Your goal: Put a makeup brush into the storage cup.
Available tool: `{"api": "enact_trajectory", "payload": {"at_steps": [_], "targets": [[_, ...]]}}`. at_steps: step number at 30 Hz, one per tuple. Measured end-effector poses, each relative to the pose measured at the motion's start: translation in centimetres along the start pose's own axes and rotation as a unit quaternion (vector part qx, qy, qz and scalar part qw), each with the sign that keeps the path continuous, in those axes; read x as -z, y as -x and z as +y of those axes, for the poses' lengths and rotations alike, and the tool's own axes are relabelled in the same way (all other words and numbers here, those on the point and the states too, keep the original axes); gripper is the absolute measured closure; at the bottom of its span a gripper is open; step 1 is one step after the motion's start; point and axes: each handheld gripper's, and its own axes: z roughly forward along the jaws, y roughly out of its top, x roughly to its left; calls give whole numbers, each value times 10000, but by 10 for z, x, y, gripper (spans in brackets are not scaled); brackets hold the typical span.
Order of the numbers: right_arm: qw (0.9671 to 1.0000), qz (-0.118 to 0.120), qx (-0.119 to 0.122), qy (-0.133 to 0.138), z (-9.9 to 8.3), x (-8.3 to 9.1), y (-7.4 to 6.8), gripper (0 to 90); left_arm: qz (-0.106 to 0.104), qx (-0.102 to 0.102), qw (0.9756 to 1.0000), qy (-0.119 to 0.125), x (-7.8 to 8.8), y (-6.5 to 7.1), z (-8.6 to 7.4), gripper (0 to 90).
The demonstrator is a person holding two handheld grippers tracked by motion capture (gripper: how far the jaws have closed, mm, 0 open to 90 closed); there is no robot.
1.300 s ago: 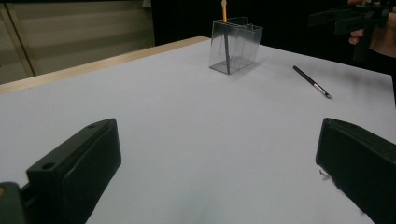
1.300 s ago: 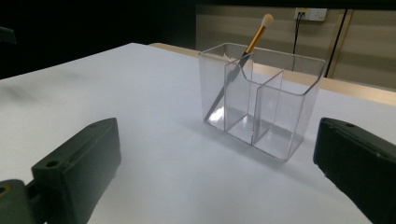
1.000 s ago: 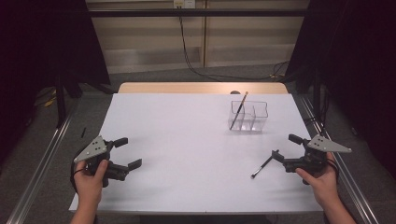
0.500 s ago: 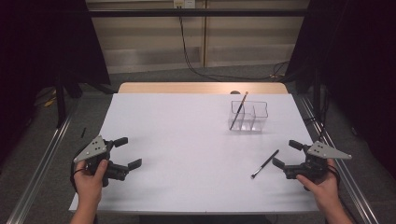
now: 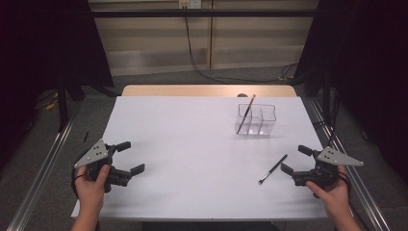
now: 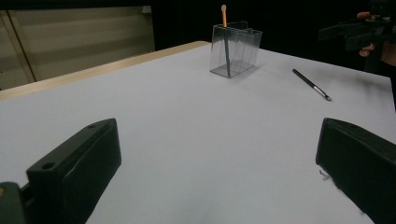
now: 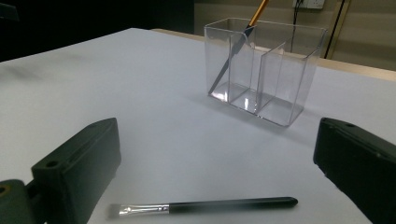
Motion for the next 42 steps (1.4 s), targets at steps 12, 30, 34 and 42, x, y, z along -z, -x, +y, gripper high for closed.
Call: {"api": "enact_trajectory", "payload": {"at_steps": [12,30,34,42], "targets": [[10000,-89,28,-16,4,-1,4,2,7,6,10000,4,-2,0,1,1],[9998,-162,39,90,27,-19,8,1,-19,7,10000,-38,-4,-1,-1,1],[9998,-170,52,101,31,-28,8,2,27,-2,10000,-51,-5,-1,0,1],[9998,-173,-13,67,38,-37,11,3,39,-16,10000,-59,-7,-1,2,1]]}}
